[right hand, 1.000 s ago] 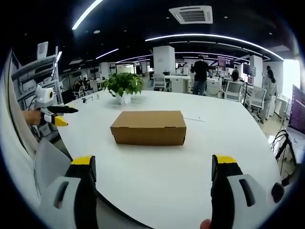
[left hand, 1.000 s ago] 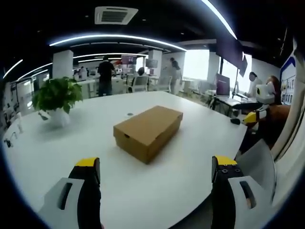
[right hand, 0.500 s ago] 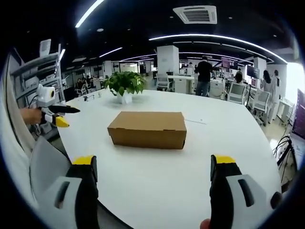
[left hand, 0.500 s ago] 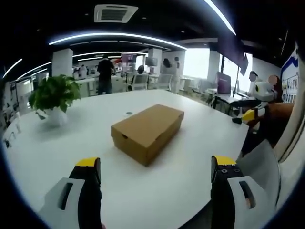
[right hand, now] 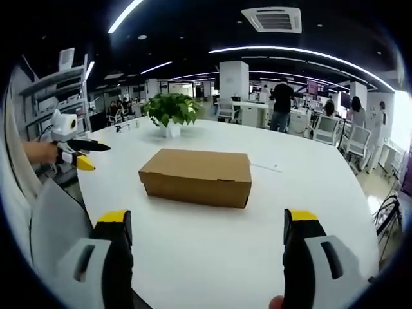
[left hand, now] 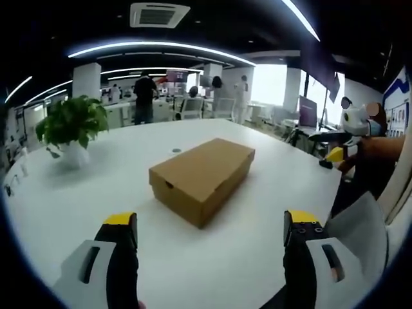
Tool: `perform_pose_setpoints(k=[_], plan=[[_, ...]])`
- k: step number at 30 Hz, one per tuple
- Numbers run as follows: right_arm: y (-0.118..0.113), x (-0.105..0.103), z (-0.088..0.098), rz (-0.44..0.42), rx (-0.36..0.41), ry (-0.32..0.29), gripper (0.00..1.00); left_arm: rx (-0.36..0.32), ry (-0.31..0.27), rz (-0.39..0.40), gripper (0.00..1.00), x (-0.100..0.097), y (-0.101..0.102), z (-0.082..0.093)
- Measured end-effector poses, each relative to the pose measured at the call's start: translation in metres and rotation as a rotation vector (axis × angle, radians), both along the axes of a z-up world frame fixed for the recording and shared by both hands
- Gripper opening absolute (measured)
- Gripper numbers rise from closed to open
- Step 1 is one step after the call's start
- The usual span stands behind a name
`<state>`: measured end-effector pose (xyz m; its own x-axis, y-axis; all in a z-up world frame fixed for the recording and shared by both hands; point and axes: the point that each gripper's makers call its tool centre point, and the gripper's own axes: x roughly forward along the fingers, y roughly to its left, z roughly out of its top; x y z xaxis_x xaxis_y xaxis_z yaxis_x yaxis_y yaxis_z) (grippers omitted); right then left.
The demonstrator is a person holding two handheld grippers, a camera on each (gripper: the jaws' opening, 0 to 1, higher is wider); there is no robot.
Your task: Operate the shoe box by opening the lid, removing the specified soft item, and placing it in the target area until the item is outside and the box remains undamaged.
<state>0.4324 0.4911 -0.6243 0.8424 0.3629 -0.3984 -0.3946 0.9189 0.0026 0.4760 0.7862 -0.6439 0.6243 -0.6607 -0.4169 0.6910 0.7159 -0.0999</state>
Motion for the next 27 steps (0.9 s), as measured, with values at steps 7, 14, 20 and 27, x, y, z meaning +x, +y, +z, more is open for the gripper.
perform_pose_setpoints(k=[7, 14, 20, 27], plan=[[-0.002, 0.020, -0.008, 0.047, -0.015, 0.006, 0.92, 0.027, 0.006, 0.019, 0.95, 0.012, 0.000, -0.012], [-0.001, 0.038, -0.019, 0.111, -0.033, 0.012, 0.90, 0.043, 0.004, 0.050, 0.93, 0.024, -0.002, -0.022], [-0.002, 0.056, -0.027, 0.163, -0.036, 0.016, 0.86, 0.051, 0.000, 0.069, 0.91, 0.034, -0.007, -0.029], [0.001, 0.079, -0.036, 0.228, -0.050, 0.015, 0.81, 0.061, 0.017, 0.078, 0.87, 0.043, -0.015, -0.044]])
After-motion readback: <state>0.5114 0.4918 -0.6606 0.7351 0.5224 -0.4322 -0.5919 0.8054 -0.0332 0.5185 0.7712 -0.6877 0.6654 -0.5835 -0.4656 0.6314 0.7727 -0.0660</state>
